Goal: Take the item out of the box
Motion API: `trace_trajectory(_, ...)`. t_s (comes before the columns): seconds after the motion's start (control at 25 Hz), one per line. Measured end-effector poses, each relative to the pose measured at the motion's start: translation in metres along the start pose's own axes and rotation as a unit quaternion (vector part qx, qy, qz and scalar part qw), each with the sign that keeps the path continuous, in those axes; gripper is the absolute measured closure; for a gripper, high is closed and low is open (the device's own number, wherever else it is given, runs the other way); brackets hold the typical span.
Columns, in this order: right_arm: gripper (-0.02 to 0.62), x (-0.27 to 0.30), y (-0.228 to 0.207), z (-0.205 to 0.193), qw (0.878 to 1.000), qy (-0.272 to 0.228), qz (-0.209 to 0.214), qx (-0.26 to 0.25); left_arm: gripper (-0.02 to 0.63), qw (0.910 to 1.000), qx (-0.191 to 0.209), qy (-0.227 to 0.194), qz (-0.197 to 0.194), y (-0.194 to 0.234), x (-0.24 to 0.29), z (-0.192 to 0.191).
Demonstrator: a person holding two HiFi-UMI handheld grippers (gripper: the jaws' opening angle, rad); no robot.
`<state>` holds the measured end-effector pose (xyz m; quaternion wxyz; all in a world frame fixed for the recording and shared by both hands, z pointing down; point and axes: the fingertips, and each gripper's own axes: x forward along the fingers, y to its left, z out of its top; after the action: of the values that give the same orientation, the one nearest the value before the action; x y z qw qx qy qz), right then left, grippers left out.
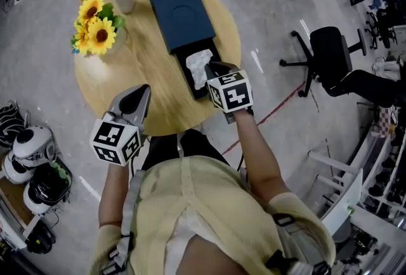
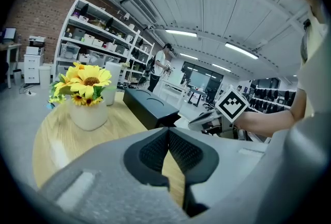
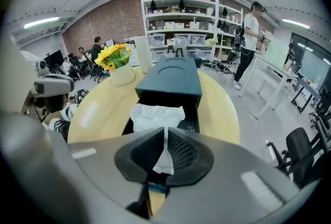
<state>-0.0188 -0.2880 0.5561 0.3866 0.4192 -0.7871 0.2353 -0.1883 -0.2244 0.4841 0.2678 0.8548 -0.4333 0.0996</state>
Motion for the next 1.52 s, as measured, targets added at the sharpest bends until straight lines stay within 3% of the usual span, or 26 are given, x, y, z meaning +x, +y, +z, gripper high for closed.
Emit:
trace_trajectory(0.4,0.569,-0.058,0.012,0.030,0.996,-0.072,0.055,-0.012,0.601,0.9986,-0.021,-0.039,0.027,-0.018,-0.005,0.018)
trace_trajectory(1.52,0.577,-0.162,0.011,0.040,0.977,-0.186,0.102,-0.001,0.601,0.9957,0.012,-0.073,0.056,-0.068,-0.026,0.035)
